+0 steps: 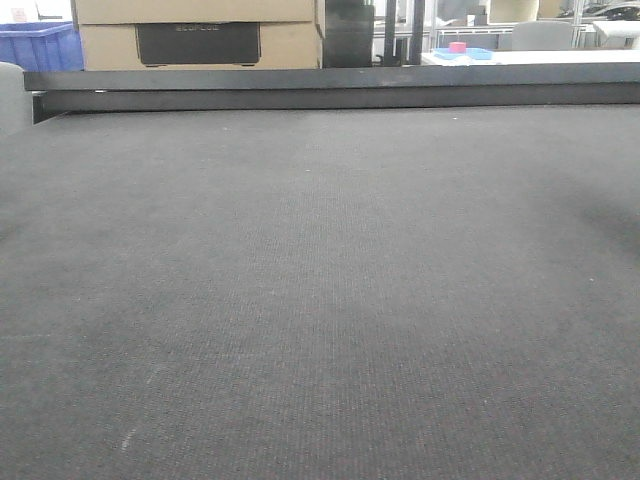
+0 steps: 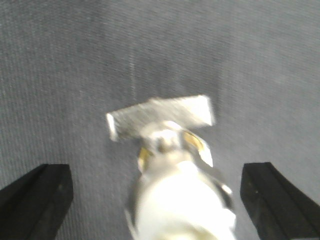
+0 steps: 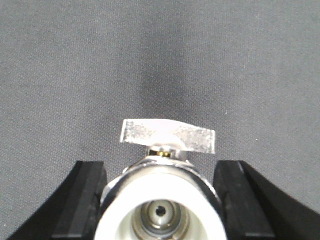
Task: Place valve from conveyor to right shelf box
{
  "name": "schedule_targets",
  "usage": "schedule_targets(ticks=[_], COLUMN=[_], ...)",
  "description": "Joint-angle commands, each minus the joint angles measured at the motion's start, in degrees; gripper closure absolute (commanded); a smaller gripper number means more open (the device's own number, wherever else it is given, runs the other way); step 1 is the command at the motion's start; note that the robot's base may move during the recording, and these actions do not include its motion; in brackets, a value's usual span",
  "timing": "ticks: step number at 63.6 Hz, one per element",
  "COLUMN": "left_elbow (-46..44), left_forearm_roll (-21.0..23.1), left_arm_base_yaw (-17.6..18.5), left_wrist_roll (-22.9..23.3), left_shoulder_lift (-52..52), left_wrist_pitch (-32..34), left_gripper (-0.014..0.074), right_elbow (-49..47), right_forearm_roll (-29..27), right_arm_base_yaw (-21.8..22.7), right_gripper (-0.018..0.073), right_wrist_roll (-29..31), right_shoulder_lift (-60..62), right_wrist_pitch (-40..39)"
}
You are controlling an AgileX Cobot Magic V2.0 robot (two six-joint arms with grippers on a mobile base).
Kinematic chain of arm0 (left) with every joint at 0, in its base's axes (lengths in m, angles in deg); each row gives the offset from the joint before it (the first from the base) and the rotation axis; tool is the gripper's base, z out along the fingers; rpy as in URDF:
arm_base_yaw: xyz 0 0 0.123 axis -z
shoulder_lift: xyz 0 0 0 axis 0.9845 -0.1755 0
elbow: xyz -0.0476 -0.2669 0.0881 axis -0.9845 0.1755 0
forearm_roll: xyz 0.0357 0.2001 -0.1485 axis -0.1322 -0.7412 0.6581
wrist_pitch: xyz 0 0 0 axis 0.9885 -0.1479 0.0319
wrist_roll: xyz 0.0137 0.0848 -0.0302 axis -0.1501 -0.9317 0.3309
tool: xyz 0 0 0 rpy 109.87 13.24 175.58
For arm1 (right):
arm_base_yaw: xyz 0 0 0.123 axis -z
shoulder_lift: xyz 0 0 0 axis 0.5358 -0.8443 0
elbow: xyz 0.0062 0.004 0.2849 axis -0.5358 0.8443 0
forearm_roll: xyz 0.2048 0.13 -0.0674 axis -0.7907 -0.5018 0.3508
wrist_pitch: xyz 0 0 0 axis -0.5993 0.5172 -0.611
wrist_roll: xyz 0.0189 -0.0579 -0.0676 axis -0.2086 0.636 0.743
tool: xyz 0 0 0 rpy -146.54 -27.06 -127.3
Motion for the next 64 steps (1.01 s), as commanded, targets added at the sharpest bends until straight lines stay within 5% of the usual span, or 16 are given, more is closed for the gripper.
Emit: schedule_targets(ticks=[1,32,38,54,64], left_elbow=[-0.49,-0.49,-0.49,-0.49,-0.53], left_forearm_roll=[0.5,1.94,1.94,1.94,2.83], left_arm_base_yaw=[-0.3,-0.3,-0.3,-0.3,-0.3], left_wrist_roll=[-0.04,-0.04,0.07,0.07,0.07], left_shoulder_lift=[-0.07,-0.11,-0.11,-0.11,0.75], left_wrist_pitch=[2.15,1.92,1.38,0.95,-0.74], left_gripper=[0.0016,0.0057,0.0167,0.0689,0.0707], right_elbow=[-0.51,-0.51,-0.51,-0.51,-0.66], right_forearm_roll=[0.55,0.55,0.55,0.55,0.55], right_arm_base_yaw=[-0.02,-0.02,-0.02,-0.02,-0.02], right_gripper=[0.0717,0.0717,0.0717,0.0717,0.0717], right_wrist_roll=[-0.09,-0.09,-0.09,-0.09,-0.09], right_shoulder_lift=[0.98,0.98,0.98,0.98,0.98], right_wrist_pitch=[-2.29,-2.4,-2.4,-3.01,-3.24])
